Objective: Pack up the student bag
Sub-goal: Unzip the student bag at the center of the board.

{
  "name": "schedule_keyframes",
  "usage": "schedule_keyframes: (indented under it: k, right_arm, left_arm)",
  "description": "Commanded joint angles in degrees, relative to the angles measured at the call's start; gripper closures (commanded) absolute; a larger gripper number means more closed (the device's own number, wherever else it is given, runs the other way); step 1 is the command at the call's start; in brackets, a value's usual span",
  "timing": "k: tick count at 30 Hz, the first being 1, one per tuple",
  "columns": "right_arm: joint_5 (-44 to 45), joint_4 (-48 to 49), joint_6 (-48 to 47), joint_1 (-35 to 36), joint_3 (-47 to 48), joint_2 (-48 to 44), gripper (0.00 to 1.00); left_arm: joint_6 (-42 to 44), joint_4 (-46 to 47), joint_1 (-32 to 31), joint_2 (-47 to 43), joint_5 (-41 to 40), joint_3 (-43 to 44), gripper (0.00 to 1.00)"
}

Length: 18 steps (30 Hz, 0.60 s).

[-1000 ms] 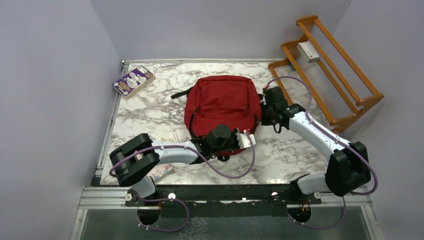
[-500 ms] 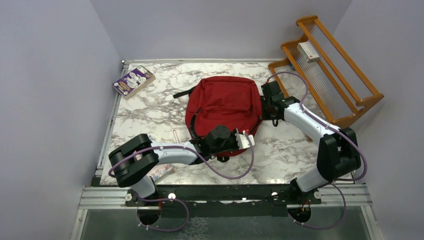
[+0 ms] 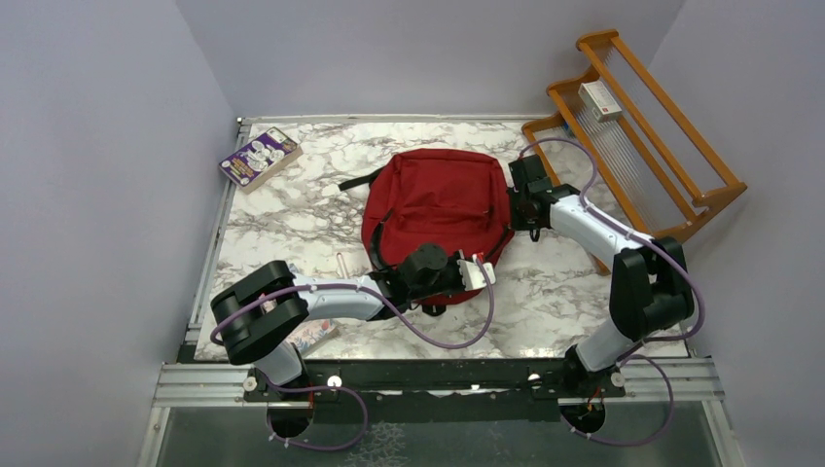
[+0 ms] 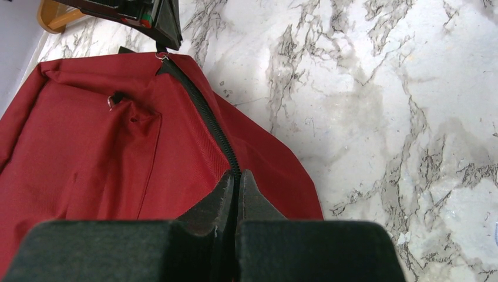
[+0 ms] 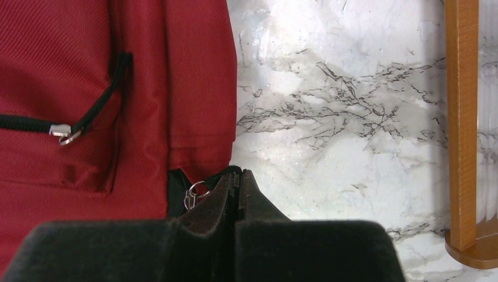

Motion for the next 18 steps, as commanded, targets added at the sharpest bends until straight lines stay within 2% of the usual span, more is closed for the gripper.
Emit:
schedule_keyframes:
  k: [1,18]
  right_arm:
    - [6.1,5.1,-0.4,-2.6,2.5,2.3,0.99]
    - [6.2,8.6,0.0,-4.0,3.6,5.1,0.99]
  left_arm:
    - [-0.2,-1.1,-0.7,-2.3,3.6,-1.4,1.0]
    - [-0.5,-1.0,-0.8,-3.1,2.4,-2.4,1.0]
